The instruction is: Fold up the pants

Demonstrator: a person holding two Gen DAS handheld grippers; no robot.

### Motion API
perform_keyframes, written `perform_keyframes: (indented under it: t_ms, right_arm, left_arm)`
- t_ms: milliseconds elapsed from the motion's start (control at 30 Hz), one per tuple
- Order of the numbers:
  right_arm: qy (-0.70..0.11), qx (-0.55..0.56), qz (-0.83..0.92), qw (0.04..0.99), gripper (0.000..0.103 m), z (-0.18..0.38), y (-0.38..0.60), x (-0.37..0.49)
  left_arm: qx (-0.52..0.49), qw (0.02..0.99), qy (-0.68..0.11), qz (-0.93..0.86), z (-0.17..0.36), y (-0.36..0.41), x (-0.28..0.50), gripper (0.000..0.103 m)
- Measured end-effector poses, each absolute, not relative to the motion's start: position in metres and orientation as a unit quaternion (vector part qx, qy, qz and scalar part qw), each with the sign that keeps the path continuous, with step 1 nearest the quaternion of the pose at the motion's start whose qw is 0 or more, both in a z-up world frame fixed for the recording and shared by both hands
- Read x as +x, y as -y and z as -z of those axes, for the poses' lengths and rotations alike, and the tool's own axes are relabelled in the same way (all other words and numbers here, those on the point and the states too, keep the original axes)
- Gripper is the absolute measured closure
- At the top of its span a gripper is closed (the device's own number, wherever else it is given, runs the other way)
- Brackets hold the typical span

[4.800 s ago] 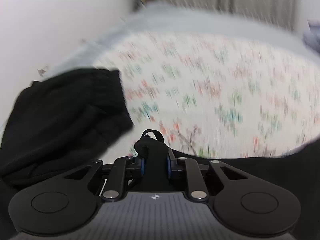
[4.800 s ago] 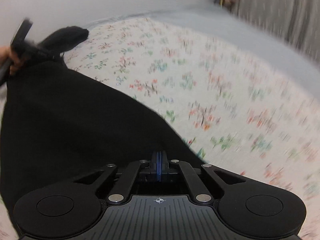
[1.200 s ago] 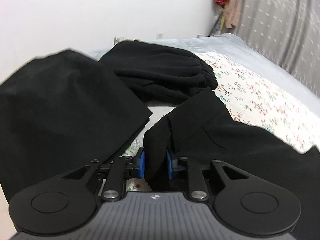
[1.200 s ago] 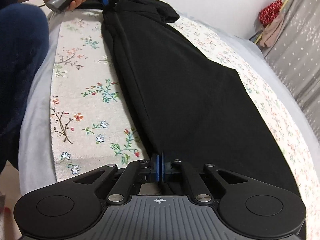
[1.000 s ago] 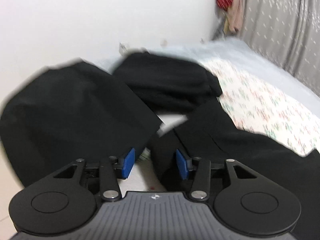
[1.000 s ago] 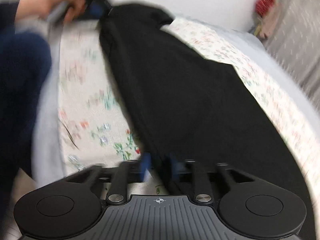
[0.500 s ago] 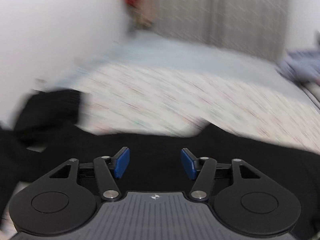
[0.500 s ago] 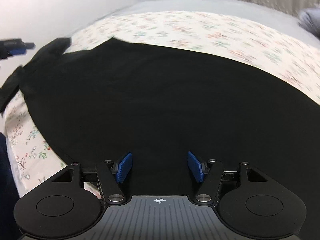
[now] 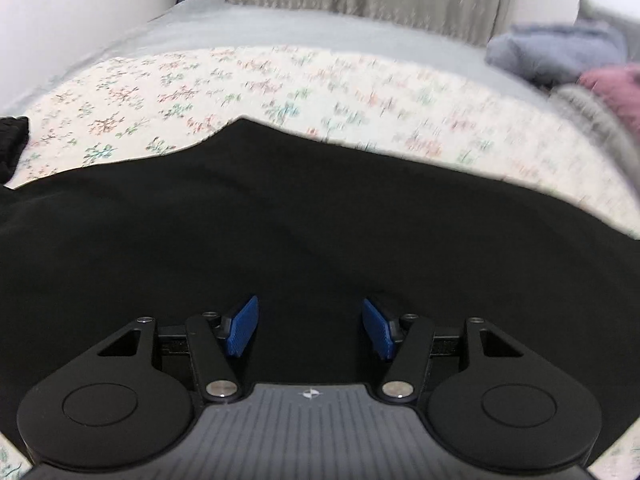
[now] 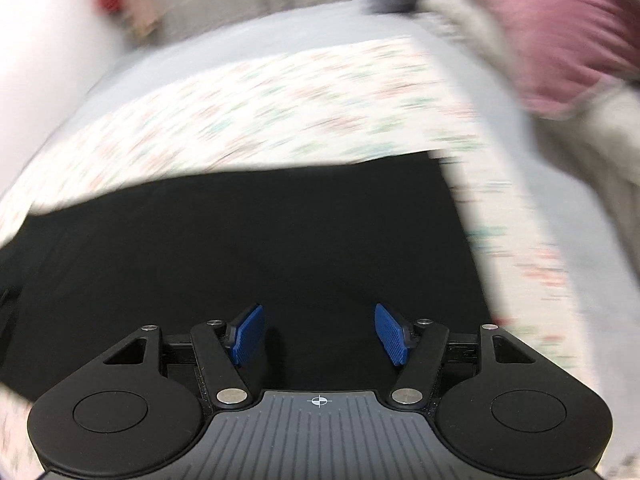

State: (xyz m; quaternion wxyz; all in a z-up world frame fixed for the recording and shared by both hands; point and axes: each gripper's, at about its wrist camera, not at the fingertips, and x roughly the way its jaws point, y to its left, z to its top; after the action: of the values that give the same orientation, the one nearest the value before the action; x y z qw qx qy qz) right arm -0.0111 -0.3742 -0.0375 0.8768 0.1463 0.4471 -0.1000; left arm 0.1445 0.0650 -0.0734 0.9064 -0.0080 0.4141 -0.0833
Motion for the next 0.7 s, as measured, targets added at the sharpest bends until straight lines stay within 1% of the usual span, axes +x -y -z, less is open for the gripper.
perform_keyframes:
  t_ms: [100,233,300,400,433,533,600,700]
  right_arm:
    - [-0.419,0.202,0.138,0.874,0.041,0.038,0.402,-0.022]
    - [-0.398,0.161,0.118,0.895,0.039,0.032,0.387,-0.012]
    - [-0.409,0.133,0.087,0.898,0.041,0.036,0.370,0.000]
    - [-0.467,0.090,0.110,0.873,0.041,0.056,0.358,0.022]
    - [-0.471,0.073,0.121,0.871,0.040,0.058,0.357,0.025]
    - [-0.470,0.092,0.145,0.866,0.041,0.059,0.370,0.016]
    - [-0.468,0.093,0.165,0.863,0.044,0.059,0.383,0.009]
    - [-0.467,0.094,0.167,0.863,0.044,0.061,0.383,0.007]
  left_arm:
    - [0.025,0.916,-0.398,0.037,0.076,-0.075,0.149,0.029]
    - [-0.035,0.913,-0.406,-0.012,0.080,-0.109,0.165,0.029]
    - [-0.038,0.915,-0.401,-0.032,0.084,-0.116,0.166,0.029]
    - [-0.014,0.918,-0.394,-0.035,0.089,-0.113,0.159,0.028]
    - [-0.012,0.919,-0.393,-0.036,0.086,-0.116,0.158,0.028]
    - [-0.011,0.921,-0.386,-0.058,0.078,-0.135,0.158,0.028]
    - [-0.014,0.920,-0.384,-0.083,0.076,-0.145,0.156,0.028]
    - [-0.045,0.913,-0.387,-0.121,0.072,-0.166,0.153,0.028]
